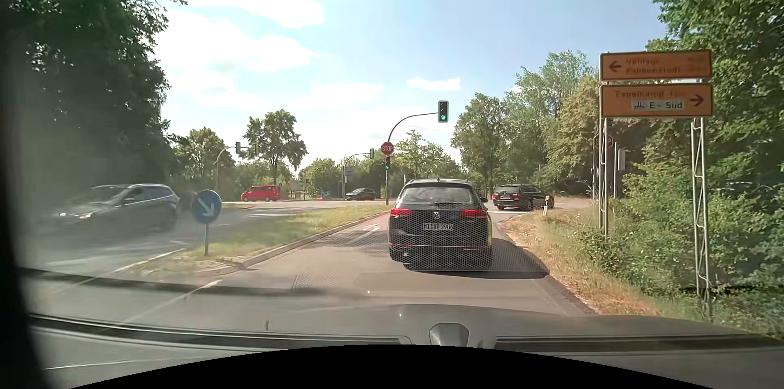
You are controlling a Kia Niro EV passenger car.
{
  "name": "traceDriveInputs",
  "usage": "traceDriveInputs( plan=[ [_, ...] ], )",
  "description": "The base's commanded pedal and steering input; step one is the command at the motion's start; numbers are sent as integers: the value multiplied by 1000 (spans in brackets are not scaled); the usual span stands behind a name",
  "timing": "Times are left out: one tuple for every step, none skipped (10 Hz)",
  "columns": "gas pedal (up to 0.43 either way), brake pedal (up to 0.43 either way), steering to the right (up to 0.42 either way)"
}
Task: Follow the waypoints while adhering to traffic rules and regulations
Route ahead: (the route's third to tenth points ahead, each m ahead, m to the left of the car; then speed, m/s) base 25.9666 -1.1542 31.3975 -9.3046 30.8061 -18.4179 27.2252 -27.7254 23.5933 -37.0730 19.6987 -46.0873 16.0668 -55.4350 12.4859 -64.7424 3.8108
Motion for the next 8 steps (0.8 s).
traceDriveInputs(
  plan=[
    [138, 6, 50],
    [138, 6, 50],
    [150, 6, 50],
    [169, 6, 50],
    [189, 12, 51],
    [209, 6, 52],
    [220, 6, 53],
    [240, 6, 53]
  ],
)
